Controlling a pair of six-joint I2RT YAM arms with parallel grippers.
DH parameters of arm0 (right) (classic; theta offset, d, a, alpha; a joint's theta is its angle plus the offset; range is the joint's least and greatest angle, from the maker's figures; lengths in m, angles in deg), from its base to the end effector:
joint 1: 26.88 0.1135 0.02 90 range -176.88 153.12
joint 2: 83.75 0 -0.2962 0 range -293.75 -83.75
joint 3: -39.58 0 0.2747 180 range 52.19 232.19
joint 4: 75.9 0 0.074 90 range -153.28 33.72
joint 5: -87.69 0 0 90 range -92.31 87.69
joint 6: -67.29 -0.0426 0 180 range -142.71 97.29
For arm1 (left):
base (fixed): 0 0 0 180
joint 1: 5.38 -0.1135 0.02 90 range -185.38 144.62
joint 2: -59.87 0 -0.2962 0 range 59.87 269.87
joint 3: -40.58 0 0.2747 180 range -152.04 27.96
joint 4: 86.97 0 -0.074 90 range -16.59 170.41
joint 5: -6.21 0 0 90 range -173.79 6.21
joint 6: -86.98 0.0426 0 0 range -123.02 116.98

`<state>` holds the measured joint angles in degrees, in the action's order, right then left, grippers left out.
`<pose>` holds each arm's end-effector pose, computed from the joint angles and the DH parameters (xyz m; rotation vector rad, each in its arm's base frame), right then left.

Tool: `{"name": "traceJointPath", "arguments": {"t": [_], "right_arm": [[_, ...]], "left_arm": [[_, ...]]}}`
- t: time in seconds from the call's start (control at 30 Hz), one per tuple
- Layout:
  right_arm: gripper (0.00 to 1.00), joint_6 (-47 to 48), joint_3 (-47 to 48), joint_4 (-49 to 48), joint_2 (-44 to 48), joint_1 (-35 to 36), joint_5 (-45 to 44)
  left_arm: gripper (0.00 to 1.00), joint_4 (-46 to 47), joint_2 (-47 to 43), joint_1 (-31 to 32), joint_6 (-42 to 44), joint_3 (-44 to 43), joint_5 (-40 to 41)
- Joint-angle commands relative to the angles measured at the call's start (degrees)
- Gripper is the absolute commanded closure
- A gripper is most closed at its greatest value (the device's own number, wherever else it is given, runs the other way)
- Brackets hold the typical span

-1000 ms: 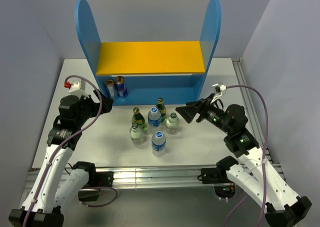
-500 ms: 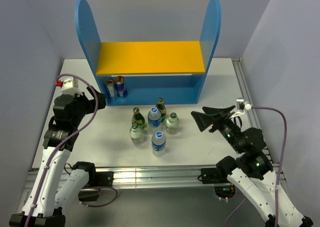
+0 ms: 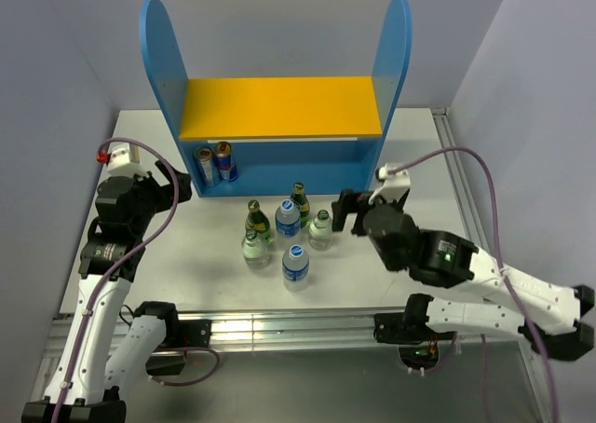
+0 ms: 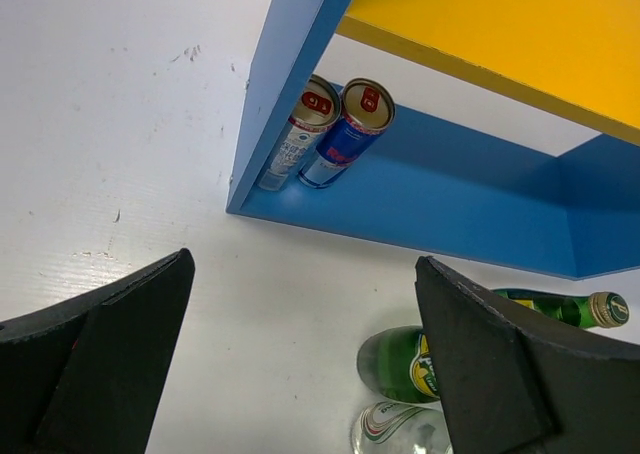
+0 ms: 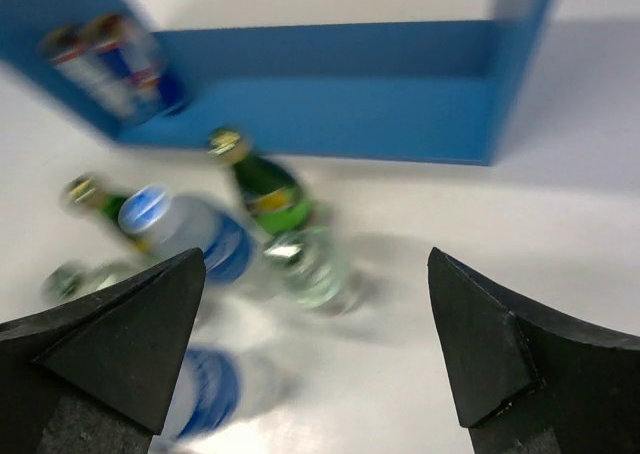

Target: Place and organize the beverage onto the shelf

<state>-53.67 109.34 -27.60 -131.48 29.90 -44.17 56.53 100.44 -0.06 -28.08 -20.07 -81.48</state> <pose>0.1170 0.1268 0.3889 0.0155 1.9172 0.2892 0.1643 -0.0136 0.3675 -0.3483 1.8374 -0.3300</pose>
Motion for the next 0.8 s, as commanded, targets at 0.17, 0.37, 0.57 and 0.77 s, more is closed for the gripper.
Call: {"name": "traceJointPath", "arguments": {"t": [0.17, 0.37, 0.57, 0.77], "right_arm": [[0.02, -19.1, -2.8, 7.8, 2.8, 29.9, -29.0], [0.0, -65.1, 1.6, 38.8, -18.0, 49.3, -35.0], [0.0, -81.7, 8.5, 46.7, -35.8, 56.0, -34.8], [0.0, -63.3, 2.6, 22.7, -36.3, 55.0, -32.3]], "left_arm": [[0.01, 0.9, -0.6, -0.3, 1.1, -1.2, 0.7], [0.02, 0.9, -0.5, -0.4, 1.2, -1.3, 0.5], [0.01, 0.9, -1.0, -0.5, 1.2, -1.2, 0.5], [0.01, 0.8, -1.5, -0.5, 1.3, -1.1, 0.5]]}}
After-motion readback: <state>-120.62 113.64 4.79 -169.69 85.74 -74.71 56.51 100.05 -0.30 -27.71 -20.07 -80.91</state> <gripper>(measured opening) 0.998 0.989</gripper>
